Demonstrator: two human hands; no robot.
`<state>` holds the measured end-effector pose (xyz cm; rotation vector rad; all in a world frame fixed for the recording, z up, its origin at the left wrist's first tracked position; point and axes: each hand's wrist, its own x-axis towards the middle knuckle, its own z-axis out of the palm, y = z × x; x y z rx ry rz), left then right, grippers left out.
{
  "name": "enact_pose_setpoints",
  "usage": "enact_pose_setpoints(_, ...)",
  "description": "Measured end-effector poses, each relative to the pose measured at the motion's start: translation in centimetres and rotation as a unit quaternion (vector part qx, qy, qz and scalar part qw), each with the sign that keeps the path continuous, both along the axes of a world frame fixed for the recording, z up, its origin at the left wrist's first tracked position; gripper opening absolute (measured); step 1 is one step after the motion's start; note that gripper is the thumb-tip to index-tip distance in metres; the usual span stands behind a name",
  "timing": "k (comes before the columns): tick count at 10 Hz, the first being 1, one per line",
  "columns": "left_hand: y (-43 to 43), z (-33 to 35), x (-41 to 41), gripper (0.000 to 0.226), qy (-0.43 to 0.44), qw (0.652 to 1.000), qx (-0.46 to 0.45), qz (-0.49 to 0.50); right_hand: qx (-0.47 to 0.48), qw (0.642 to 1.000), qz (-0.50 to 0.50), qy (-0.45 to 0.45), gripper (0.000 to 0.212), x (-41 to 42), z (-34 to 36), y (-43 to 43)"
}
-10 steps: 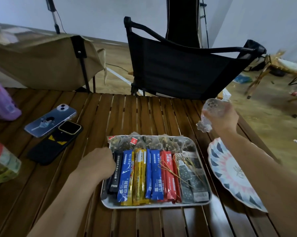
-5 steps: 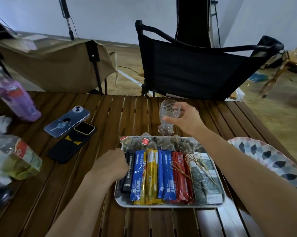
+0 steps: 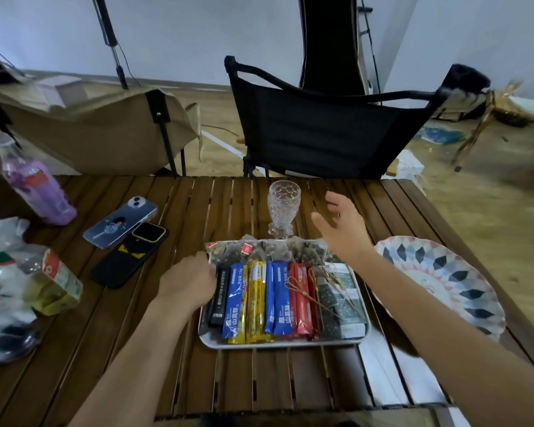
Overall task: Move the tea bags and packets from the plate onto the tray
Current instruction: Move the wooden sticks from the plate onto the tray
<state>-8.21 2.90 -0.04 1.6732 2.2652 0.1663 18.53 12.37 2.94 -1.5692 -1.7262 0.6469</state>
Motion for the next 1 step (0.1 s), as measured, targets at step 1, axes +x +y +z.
enact_pose_setpoints(1,-0.35,0.42,0.87,0.025,-0.015,0.996,0.092,-0.01,0.04,0.999,0.022,-0.026,0.047,2.34,0.28,-4.51)
